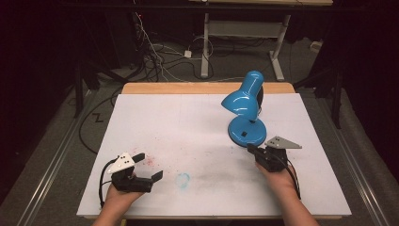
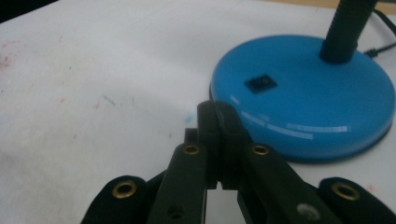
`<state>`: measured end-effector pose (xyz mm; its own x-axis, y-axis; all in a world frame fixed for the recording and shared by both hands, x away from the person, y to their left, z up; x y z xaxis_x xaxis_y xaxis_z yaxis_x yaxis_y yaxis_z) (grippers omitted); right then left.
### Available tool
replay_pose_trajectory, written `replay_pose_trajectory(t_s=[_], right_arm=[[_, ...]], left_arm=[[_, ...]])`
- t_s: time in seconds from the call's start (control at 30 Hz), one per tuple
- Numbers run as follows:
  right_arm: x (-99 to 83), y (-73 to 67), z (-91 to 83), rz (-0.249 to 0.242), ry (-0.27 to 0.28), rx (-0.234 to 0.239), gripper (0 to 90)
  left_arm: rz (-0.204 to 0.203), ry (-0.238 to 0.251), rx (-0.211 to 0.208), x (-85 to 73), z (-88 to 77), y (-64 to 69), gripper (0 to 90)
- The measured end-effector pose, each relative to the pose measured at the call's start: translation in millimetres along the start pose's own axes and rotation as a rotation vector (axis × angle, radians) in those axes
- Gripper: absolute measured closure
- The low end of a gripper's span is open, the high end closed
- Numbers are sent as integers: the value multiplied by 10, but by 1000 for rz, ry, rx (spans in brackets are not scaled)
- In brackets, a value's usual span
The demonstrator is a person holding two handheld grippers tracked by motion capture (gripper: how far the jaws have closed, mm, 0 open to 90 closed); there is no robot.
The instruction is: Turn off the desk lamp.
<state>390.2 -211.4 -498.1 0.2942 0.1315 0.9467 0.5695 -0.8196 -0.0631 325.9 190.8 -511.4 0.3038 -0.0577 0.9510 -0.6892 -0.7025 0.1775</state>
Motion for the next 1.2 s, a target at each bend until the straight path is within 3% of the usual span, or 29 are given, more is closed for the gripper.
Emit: replay_pose_trajectory(t_s=[0.37,0.47,0.5,0.63,0.77,0.93,1.03,1.1,1.2], right_arm=[[-158,-108,-636,-1,75,4,900],[-214,-112,-681,19,82,8,900],[-216,-112,-676,-3,77,7,900],[-184,-114,-669,0,93,13,900],[-193,-88,-652,21,84,8,784],[-239,-76,-598,28,31,34,449],[-257,-69,-575,-20,17,18,279],[-256,-72,-569,-21,23,15,166],[-240,-78,-602,-17,48,9,69]], left_arm=[[2,22,-5,23,-9,29,0],[1,20,-3,27,1,40,0],[-1,20,-3,29,4,46,0],[6,15,-4,29,9,67,0],[11,7,-5,22,20,73,0],[18,-4,-1,12,23,63,0],[16,-2,-6,15,18,59,0],[16,3,-8,23,12,62,0],[18,10,-6,43,4,60,0]])
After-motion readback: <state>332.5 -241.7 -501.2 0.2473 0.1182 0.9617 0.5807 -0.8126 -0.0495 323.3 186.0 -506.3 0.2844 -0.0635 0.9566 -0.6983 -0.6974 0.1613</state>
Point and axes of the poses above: each handheld gripper's, and its own axes: z roughly forward along the jaws, x roughly out of its top, y roughly to its right, the point moved 5 cm from there along z, roughly forward along the jaws, and after that the axes turned 11 degrees about y, right-handed, at the moved point
